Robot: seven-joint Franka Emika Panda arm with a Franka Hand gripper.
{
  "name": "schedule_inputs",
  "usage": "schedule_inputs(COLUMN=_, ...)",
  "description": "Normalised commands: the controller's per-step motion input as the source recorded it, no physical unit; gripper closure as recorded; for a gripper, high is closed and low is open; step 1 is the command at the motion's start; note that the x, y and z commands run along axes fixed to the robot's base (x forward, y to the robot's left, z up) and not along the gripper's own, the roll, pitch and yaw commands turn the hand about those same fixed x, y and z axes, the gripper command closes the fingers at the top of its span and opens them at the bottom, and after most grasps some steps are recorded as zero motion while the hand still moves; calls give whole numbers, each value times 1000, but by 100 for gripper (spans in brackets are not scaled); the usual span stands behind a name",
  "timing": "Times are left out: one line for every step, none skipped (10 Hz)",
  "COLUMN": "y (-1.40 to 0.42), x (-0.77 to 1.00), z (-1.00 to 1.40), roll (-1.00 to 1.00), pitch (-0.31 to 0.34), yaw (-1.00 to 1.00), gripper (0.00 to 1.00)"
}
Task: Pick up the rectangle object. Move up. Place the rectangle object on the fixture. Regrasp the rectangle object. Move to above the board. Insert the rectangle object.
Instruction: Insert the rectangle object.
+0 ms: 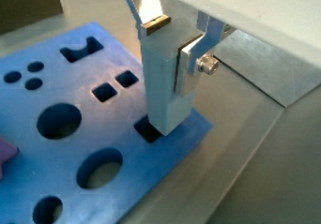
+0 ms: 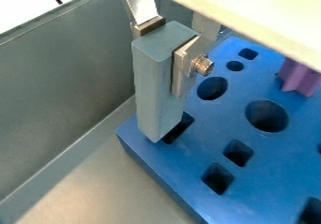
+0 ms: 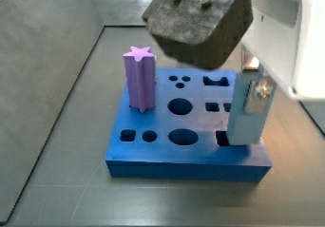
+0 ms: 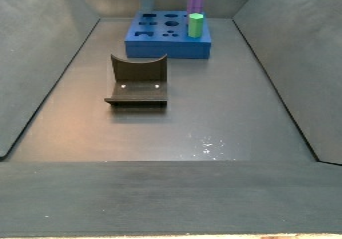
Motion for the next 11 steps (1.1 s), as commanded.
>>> schedule_inputs(y=-29, x=0, z=0, roll=157, pitch=0, yaw=0, gripper=100)
schedule_inputs(y=0, x=0, z=0, roll=40, pitch=0, yaw=20, gripper=100)
schedule_inputs(y=0, x=-89, z=0, roll=723, pitch=0, yaw=177, gripper=100)
schedule_inputs(y=-54, x=0, z=37, roll=540, pitch=0, yaw=160, gripper=100)
schedule_inputs(y=0, x=0, z=0, roll=14, pitch=0, yaw=0, gripper=100)
schedule_inputs(y=-11, x=0, z=-11, roll=143, pitch=0, yaw=0, gripper=100)
schedule_inputs(y=-31, x=0, z=-83, roll=206, pitch=0, yaw=0, gripper=100)
schedule_inputs(y=0, x=-37, z=-546, roll=246, pitch=-166, yaw=0, gripper=100)
schedule_inputs(y=0, x=-14, z=-426, roll=180, pitch=-80, yaw=0, gripper=100)
schedule_inputs(y=-14, x=0, z=0, roll=6, pitch=0, yaw=0, gripper=100)
schedule_inputs(y=-309, x=20, z=-263, roll=257, pitch=0, yaw=0, gripper=100)
